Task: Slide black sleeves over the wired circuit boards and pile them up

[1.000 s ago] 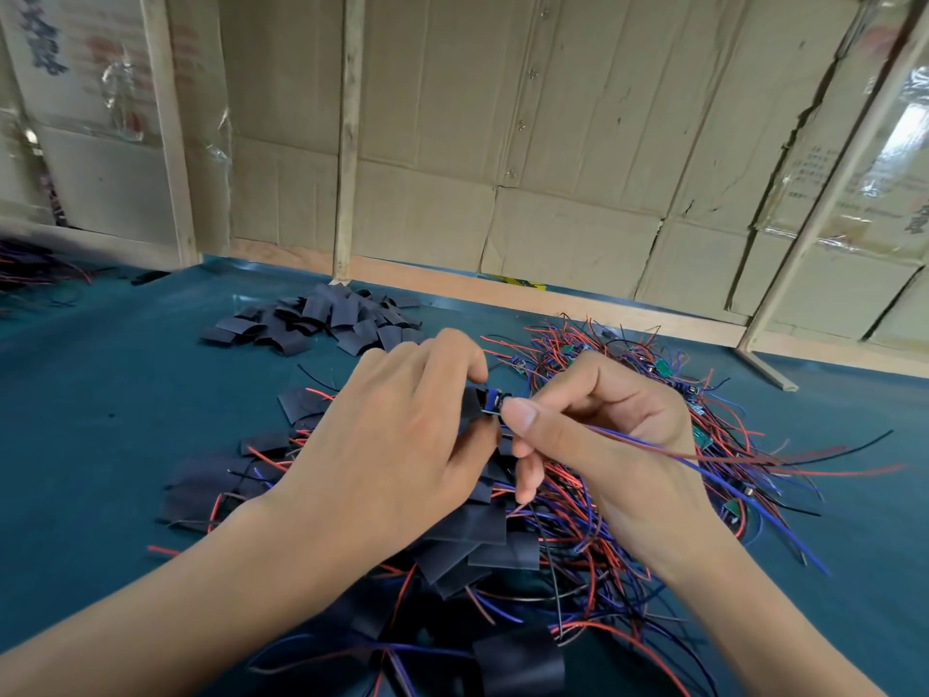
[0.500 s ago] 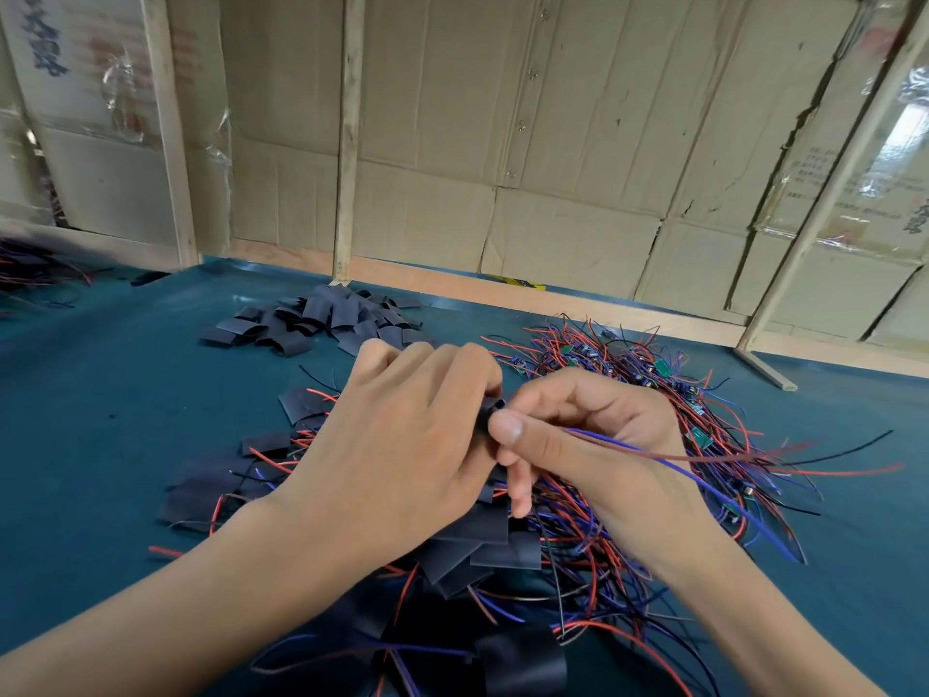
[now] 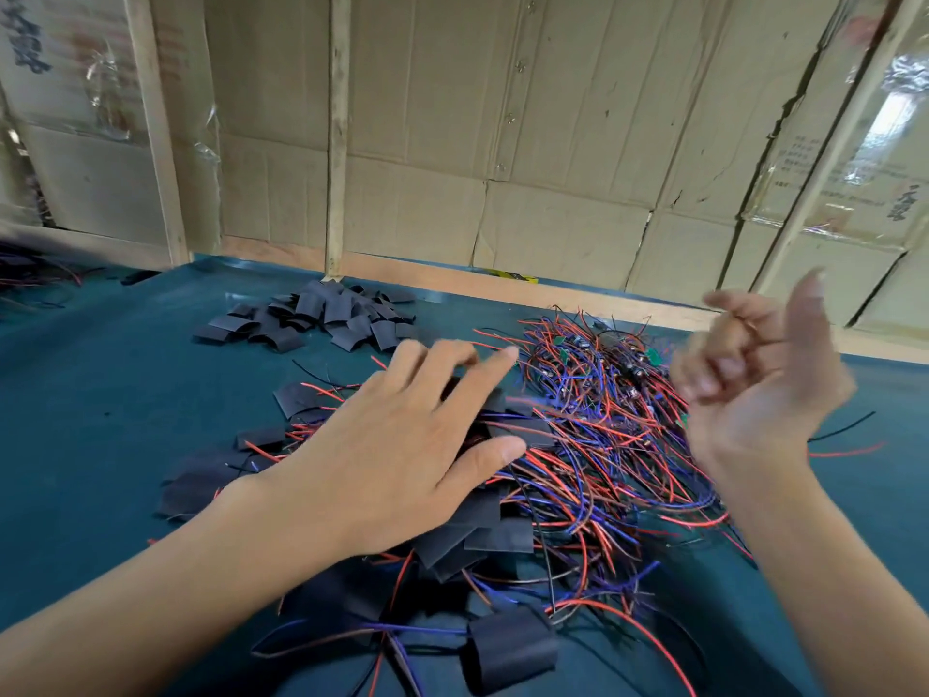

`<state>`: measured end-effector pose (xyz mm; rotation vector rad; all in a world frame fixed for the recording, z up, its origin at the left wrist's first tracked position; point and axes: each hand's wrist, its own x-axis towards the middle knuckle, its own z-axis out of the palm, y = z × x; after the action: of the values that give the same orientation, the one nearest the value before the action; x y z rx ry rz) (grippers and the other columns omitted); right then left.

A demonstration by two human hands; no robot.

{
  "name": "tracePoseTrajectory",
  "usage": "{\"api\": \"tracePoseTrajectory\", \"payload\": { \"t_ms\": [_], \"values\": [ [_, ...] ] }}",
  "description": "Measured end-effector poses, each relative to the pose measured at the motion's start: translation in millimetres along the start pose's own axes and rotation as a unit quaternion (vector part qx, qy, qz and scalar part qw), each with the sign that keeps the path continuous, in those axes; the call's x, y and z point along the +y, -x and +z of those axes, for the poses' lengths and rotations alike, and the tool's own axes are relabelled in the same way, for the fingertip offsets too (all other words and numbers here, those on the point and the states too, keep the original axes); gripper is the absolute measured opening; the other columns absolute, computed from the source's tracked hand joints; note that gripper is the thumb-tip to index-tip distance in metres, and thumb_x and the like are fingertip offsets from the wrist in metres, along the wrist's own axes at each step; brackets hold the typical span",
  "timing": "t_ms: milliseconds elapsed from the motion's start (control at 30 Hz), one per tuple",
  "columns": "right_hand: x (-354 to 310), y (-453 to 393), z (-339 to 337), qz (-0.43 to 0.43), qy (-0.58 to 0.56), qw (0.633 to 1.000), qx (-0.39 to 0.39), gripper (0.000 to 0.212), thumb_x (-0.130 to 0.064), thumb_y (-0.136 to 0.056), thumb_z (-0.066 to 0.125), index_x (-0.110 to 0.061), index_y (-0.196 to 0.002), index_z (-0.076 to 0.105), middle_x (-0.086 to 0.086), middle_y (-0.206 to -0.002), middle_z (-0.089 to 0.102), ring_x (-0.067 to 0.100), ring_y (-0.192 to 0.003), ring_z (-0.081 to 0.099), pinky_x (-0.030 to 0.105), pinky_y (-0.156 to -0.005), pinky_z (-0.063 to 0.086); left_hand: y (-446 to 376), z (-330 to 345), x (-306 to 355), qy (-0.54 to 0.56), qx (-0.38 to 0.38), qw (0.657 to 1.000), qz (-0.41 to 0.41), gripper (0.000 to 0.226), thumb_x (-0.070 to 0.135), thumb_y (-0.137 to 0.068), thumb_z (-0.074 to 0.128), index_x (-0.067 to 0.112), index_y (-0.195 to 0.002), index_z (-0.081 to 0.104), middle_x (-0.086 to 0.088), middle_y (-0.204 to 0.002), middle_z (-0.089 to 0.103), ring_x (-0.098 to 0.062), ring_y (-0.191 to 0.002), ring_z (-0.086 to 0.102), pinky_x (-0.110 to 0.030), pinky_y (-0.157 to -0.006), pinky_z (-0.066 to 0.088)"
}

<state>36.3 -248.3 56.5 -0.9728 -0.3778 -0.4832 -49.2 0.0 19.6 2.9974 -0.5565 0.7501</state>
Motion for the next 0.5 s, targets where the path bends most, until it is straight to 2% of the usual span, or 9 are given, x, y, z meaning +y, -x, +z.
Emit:
{"api": "tracePoseTrajectory", "payload": {
  "t_ms": [67, 133, 200, 267, 300, 367, 400, 433, 500],
  "values": [
    [0, -18, -27, -0.029, 0.099, 0.988, 0.112, 0.048, -0.059, -0.091, 0.054, -0.016, -0.073, 0.067, -0.003, -0.048, 0.028, 0.015, -0.039, 0.026, 0.021, -0.046, 0.023, 0, 5, -3, -0.003, -0.033, 0.999, 0.018, 0.073, 0.070, -0.091, -0.008, 0.035, -0.156, -0.010, 0.010, -0.157, 0.019, -0.019, -0.142, 0.018, -0.044, -0.107, 0.029],
    [9, -28, -60, -0.057, 0.316, 0.934, 0.155, 0.040, -0.057, -0.091, 0.055, -0.022, -0.077, 0.068, -0.005, -0.054, 0.045, 0.013, -0.047, 0.040, 0.026, -0.052, 0.033, -2, 3, -11, 0.035, -0.020, 0.999, 0.012, 0.069, 0.070, -0.090, -0.012, 0.042, -0.153, -0.015, 0.017, -0.162, 0.013, -0.010, -0.149, 0.004, -0.045, -0.113, 0.015],
    [23, -35, -95, -0.048, 0.547, 0.833, 0.061, 0.028, -0.053, -0.090, 0.061, -0.027, -0.088, 0.069, -0.007, -0.072, 0.065, 0.011, -0.066, 0.060, 0.030, -0.069, 0.047, -9, -2, -26, 0.077, 0.041, 0.996, -0.009, 0.067, 0.067, -0.094, -0.008, 0.044, -0.156, 0.001, 0.016, -0.161, 0.021, -0.006, -0.149, 0.010, -0.039, -0.112, 0.009],
    [37, -41, -115, 0.021, 0.671, 0.739, -0.059, 0.018, -0.045, -0.089, 0.068, -0.029, -0.095, 0.072, -0.007, -0.086, 0.071, 0.020, -0.086, 0.067, 0.035, -0.084, 0.051, -15, -1, -55, 0.076, 0.092, 0.991, -0.058, 0.068, 0.065, -0.096, -0.003, 0.041, -0.155, 0.018, 0.011, -0.158, 0.031, -0.011, -0.146, 0.022, -0.037, -0.109, 0.012],
    [42, -43, -119, 0.059, 0.706, 0.697, -0.109, 0.019, -0.044, -0.090, 0.068, -0.028, -0.099, 0.073, -0.005, -0.091, 0.073, 0.024, -0.093, 0.068, 0.036, -0.087, 0.051, -16, 4, -74, 0.062, 0.082, 0.989, -0.104, 0.067, 0.065, -0.095, 0.001, 0.041, -0.154, 0.023, 0.010, -0.158, 0.032, -0.015, -0.145, 0.024, -0.040, -0.111, 0.014],
    [54, -43, -122, 0.099, 0.769, 0.607, -0.174, 0.024, -0.046, -0.094, 0.061, -0.029, -0.106, 0.073, 0.001, -0.103, 0.074, 0.029, -0.103, 0.066, 0.038, -0.091, 0.051, -12, 21, -111, 0.033, -0.010, 0.973, -0.227, 0.064, 0.068, -0.096, 0.014, 0.042, -0.152, 0.029, 0.006, -0.160, 0.027, -0.024, -0.145, 0.022, -0.046, -0.115, 0.015],
    [58, -42, -121, 0.101, 0.787, 0.581, -0.181, 0.025, -0.046, -0.095, 0.058, -0.030, -0.108, 0.073, 0.002, -0.105, 0.074, 0.030, -0.105, 0.065, 0.039, -0.091, 0.052, -8, 32, -125, 0.022, -0.070, 0.958, -0.276, 0.060, 0.067, -0.097, 0.022, 0.042, -0.151, 0.030, 0.003, -0.161, 0.023, -0.027, -0.146, 0.020, -0.048, -0.115, 0.016],
    [61, -41, -120, 0.100, 0.788, 0.581, -0.177, 0.023, -0.045, -0.096, 0.058, -0.031, -0.107, 0.073, 0.002, -0.102, 0.074, 0.032, -0.105, 0.065, 0.038, -0.088, 0.052, -3, 41, -135, 0.018, -0.124, 0.943, -0.307, 0.059, 0.066, -0.096, 0.028, 0.043, -0.151, 0.030, 0.002, -0.161, 0.021, -0.030, -0.146, 0.020, -0.049, -0.115, 0.018],
    [63, -40, -119, 0.104, 0.772, 0.607, -0.159, 0.014, -0.039, -0.094, 0.061, -0.032, -0.092, 0.072, -0.005, -0.081, 0.069, 0.032, -0.097, 0.066, 0.034, -0.077, 0.048, 3, 55, -146, 0.032, -0.178, 0.926, -0.331, 0.058, 0.068, -0.094, 0.032, 0.044, -0.147, 0.037, 0.004, -0.159, 0.028, -0.031, -0.144, 0.025, -0.047, -0.112, 0.023]
  ]
}}
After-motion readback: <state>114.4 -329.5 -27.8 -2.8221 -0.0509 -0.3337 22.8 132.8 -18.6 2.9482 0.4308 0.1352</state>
